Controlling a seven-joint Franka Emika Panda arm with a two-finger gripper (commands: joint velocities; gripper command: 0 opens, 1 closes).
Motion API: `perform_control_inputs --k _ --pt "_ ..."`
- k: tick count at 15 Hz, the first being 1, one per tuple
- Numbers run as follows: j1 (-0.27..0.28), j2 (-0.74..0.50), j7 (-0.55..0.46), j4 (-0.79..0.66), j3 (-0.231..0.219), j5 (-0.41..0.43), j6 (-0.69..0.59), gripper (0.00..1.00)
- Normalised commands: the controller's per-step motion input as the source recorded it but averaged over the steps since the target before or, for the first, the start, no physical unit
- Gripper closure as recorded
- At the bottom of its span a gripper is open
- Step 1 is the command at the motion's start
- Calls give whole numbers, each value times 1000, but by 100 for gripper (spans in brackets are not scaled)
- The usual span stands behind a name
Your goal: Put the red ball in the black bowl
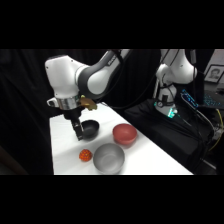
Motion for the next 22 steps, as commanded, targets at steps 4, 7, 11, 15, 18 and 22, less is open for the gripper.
perform_control_inputs --k 4,7,11,15,18,22 --pt "5 350 17 369 33 -6 104 0" --pt "14 288 36 294 43 -2 93 0" --pt "16 213 40 206 54 11 102 0" --pt "15 162 45 151 51 27 96 0" --pt "3 143 45 121 41 34 109 0" --pt "10 86 66 58 16 21 134 26"
